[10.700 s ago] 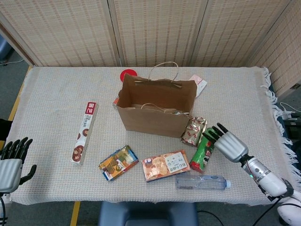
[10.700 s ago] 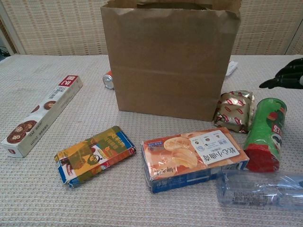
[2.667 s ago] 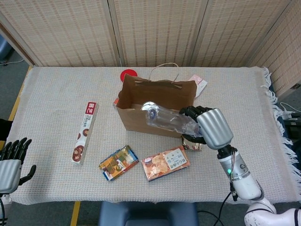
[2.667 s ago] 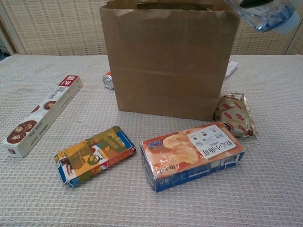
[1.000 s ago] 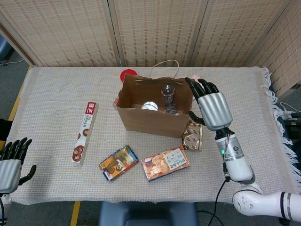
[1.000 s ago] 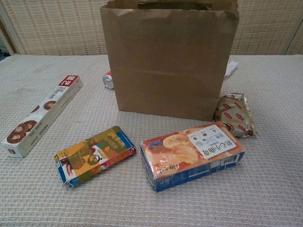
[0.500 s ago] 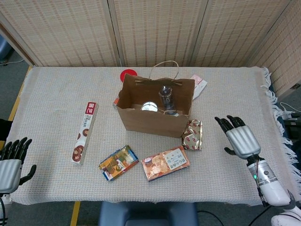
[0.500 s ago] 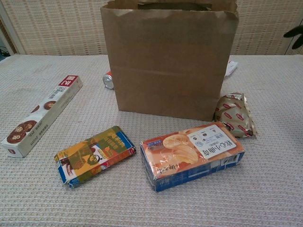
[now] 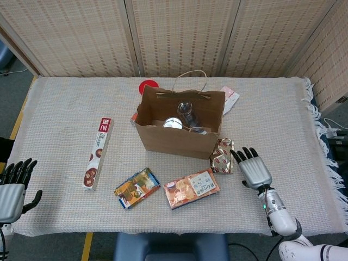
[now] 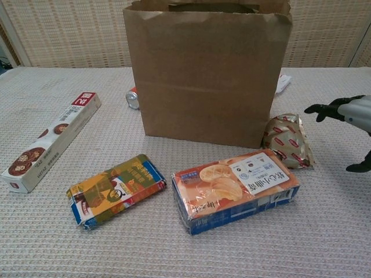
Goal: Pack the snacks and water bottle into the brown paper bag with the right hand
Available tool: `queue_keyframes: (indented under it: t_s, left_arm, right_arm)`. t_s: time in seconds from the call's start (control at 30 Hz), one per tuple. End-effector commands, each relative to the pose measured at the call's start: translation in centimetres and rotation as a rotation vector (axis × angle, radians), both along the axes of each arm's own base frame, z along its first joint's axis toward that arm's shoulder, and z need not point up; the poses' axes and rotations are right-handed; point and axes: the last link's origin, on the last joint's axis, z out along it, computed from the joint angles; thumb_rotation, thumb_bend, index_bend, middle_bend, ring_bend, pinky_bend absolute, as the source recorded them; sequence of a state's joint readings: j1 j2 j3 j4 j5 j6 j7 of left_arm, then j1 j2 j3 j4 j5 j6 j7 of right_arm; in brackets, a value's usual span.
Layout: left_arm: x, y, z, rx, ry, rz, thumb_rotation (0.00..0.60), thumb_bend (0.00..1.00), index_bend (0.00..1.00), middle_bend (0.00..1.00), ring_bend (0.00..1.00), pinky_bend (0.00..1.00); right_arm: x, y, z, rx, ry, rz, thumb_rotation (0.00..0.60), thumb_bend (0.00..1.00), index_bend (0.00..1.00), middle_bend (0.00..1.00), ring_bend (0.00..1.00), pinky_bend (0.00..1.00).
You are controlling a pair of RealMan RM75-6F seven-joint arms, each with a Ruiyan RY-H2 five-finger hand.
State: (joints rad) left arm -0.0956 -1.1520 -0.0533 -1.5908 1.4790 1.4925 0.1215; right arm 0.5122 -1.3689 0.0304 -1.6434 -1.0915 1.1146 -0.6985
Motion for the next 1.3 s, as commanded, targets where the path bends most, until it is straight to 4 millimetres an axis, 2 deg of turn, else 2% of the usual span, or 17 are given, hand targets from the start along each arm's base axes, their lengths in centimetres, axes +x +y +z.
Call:
queue_keyframes:
  t_s: [0.03, 0.47, 0.87, 1.0, 1.07, 1.2, 1.3]
  left_arm:
    - [0.0, 0.0, 0.0, -0.001, 0.000, -0.001, 0.600, 0.37, 0.00, 0.00, 0.00, 0.00]
    - [0.0, 0.0, 0.0, -0.003, -0.001, -0.004, 0.600, 0.37, 0.00, 0.00, 0.00, 0.00]
    - [0.0, 0.0, 0.1, -0.006, -0.004, -0.008, 0.600, 0.37, 0.00, 0.00, 0.00, 0.00]
    - [0.0, 0.0, 0.1, -0.007, -0.005, -0.009, 0.600, 0.37, 0.00, 0.00, 0.00, 0.00]
    - [0.0, 0.0, 0.1, -0.008, -0.005, -0.009, 0.600, 0.37, 0.00, 0.00, 0.00, 0.00]
    - [0.0, 0.0, 0.1, -0.009, -0.007, -0.010, 0.600, 0.37, 0.00, 0.00, 0.00, 0.00]
    - [-0.1, 0.0, 0.1, -0.009, -0.008, -0.011, 0.600, 0.37, 0.00, 0.00, 0.00, 0.00]
  right_arm:
    - [0.1, -0.4, -1.4, -0.023, 0.027, 0.011, 0.600, 0.06, 0.00, 0.15, 0.05, 0.12]
    - [1.1, -1.5, -4.7, -0.075, -0.007, 0.053, 0.600, 0.06, 0.00, 0.15, 0.05, 0.12]
    - [1.3, -2.2, -6.9, -0.087, -0.017, 0.036, 0.600, 0.06, 0.01, 0.15, 0.05, 0.12]
    - [1.2, -2.4, -7.5, -0.088, 0.001, 0.029, 0.600, 0.07, 0.10, 0.15, 0.10, 0.13]
    - [1.3, -2.4, -7.7, -0.089, -0.001, 0.034, 0.600, 0.14, 0.17, 0.18, 0.15, 0.19]
    - [1.5, -2.3, -8.0, -0.095, 0.007, 0.063, 0.600, 0.35, 0.35, 0.31, 0.31, 0.38]
    - [1.6, -2.2, -7.8, -0.095, -0.006, 0.080, 0.600, 0.45, 0.49, 0.41, 0.41, 0.52]
